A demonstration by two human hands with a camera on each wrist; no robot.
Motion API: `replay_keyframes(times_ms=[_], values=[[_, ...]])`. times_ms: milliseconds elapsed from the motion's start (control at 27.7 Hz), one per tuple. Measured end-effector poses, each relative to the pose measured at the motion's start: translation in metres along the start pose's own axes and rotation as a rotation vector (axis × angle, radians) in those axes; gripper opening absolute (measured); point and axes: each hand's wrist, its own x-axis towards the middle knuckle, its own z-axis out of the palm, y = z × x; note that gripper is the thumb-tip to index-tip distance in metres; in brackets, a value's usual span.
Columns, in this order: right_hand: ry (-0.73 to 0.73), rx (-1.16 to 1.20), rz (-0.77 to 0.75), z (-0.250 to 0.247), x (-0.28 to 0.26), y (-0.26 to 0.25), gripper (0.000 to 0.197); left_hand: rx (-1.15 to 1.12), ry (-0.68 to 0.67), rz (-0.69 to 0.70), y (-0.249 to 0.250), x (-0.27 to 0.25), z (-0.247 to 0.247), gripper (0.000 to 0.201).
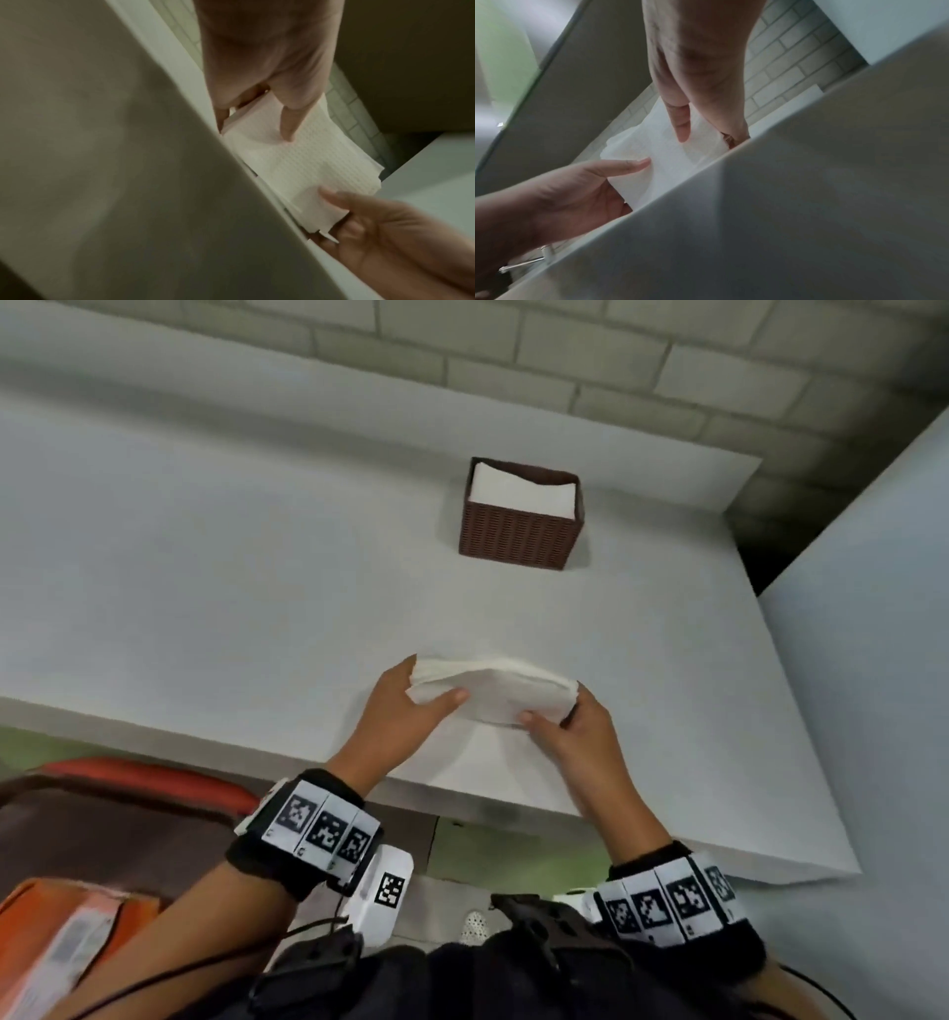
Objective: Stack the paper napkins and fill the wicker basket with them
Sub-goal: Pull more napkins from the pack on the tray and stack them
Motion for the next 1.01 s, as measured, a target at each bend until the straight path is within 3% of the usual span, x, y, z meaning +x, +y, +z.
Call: replay_keyframes(times_ms=[144, 253, 361, 505, 614, 722, 830, 938, 1011], values=[[0.044, 0.08, 0.048, -0.009, 0.009, 0.006, 0.056, 0.021, 0.039, 0.055, -0.003, 0.018, 0.024, 0.071], [0.052, 0.086, 0.039, -0.011, 0.014, 0.007, 0.049, -0.01, 0.061, 0.095, -0.003, 0.026, 0.033, 0.082], [-0.004, 0.099, 0.013, -0.019, 0.015, 0.01, 0.04, -0.064, 0.061, 0.132, -0.006, 0.025, 0.029, 0.077], [-0.059, 0.092, -0.019, -0.018, 0.017, 0.015, 0.034, -0.003, -0.012, 0.116, -0.005, 0.023, 0.028, 0.046], [-0.058, 0.077, -0.008, -0.014, 0.018, 0.013, 0.037, 0.029, -0.019, 0.08, -0.008, 0.027, 0.025, 0.047], [-0.046, -0.022, -0.028, -0.015, 0.018, 0.01, 0.027, 0.049, -0.048, 0.048, -0.003, 0.029, 0.022, 0.046], [-0.07, -0.034, -0.034, -0.025, 0.019, -0.008, 0.02, -0.005, -0.176, -0.084, 0.008, 0.039, 0.014, 0.046], [-0.225, 0.243, 0.302, -0.036, 0.022, -0.024, 0.018, -0.247, -0.426, -0.451, 0.015, 0.046, 0.008, 0.061], [-0.306, 0.252, 0.465, -0.043, 0.029, -0.029, 0.026, -0.254, -0.486, -0.549, 0.017, 0.05, 0.01, 0.056]])
